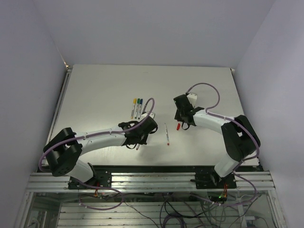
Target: Insert the pens into the pen caps
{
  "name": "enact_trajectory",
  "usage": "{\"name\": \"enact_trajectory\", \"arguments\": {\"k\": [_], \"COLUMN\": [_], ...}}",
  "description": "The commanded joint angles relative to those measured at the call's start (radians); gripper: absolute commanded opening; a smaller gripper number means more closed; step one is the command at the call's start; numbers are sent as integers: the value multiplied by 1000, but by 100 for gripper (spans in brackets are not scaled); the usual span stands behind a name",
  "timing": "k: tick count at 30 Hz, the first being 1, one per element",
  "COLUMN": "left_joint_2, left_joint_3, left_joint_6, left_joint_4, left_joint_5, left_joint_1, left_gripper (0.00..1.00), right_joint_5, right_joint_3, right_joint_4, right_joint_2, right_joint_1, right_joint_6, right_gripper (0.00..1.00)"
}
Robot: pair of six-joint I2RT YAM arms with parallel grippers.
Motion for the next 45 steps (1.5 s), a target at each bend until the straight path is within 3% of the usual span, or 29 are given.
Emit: {"name": "enact_trajectory", "arguments": {"k": [1, 32, 35, 40, 45], "left_joint_2": [-29, -12, -18, -27, -33], "left_joint_3": [-7, -28, -33, -41, -43], "left_joint_6": [1, -4, -8, -11, -9], "left_joint_4": [-22, 7, 9, 13, 23], "left_joint_5": [-4, 18, 20, 17, 22], "left_joint_1": [3, 2, 2, 2, 3], "left_gripper": [7, 7, 7, 7, 7], "right_joint_5": [-8, 1, 2, -19, -27], "right_joint_3": [37, 47, 44, 33, 18], "right_joint_4": [-23, -27, -31, -31, -11], "right_joint_2": [32, 146, 154, 159, 117], "right_joint_1": [-7, -27, -26, -26, -27], "right_joint_6": [18, 54, 55, 48, 20], "right_gripper": [38, 31, 25, 0, 0]}}
